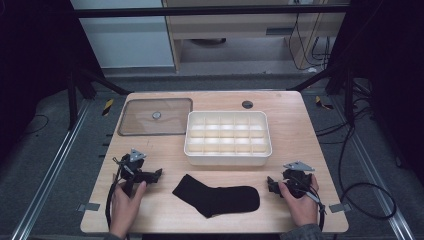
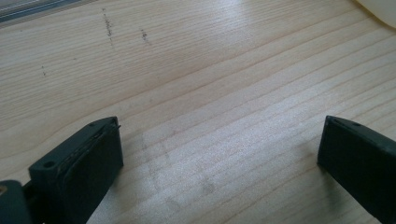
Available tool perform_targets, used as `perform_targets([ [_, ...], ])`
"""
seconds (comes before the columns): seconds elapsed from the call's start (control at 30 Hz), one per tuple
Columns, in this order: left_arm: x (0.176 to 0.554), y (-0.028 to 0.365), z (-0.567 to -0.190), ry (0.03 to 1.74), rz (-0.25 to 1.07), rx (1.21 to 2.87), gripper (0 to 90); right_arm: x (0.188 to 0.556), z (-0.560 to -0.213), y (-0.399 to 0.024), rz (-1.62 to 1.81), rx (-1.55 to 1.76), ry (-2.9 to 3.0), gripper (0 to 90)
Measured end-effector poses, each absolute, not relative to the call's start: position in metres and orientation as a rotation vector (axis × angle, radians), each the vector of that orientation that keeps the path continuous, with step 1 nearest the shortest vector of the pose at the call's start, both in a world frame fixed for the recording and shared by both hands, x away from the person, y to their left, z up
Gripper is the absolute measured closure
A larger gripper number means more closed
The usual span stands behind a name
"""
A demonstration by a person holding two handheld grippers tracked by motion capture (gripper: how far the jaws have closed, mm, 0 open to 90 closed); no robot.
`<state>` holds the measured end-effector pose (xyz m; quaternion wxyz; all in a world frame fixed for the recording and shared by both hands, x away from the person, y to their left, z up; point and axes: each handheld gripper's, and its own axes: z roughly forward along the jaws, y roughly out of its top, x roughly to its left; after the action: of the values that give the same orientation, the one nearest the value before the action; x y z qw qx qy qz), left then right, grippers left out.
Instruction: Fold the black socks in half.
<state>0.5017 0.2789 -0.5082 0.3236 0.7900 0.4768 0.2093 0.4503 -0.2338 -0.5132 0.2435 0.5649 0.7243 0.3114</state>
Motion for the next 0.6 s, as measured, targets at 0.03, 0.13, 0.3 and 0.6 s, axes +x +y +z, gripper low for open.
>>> perform_targets([
  [0.03,0.502,0.279,-0.508,1.251,0.549,2.072,0.0,0.450,-0.513,-0.234,0.850,1.544,1.978,0.7],
  [0.13,0.502,0.278,-0.508,1.262,0.552,2.064,0.0,0.450,-0.513,-0.234,0.851,1.544,1.978,0.7],
  [0.3,0.501,0.273,-0.508,1.325,0.575,2.035,0.0,0.449,-0.513,-0.233,0.850,1.550,1.973,1.3],
  [0.6,0.484,0.269,-0.495,1.281,0.502,2.016,4.3,0.437,-0.503,-0.228,0.933,1.568,2.010,21.8],
])
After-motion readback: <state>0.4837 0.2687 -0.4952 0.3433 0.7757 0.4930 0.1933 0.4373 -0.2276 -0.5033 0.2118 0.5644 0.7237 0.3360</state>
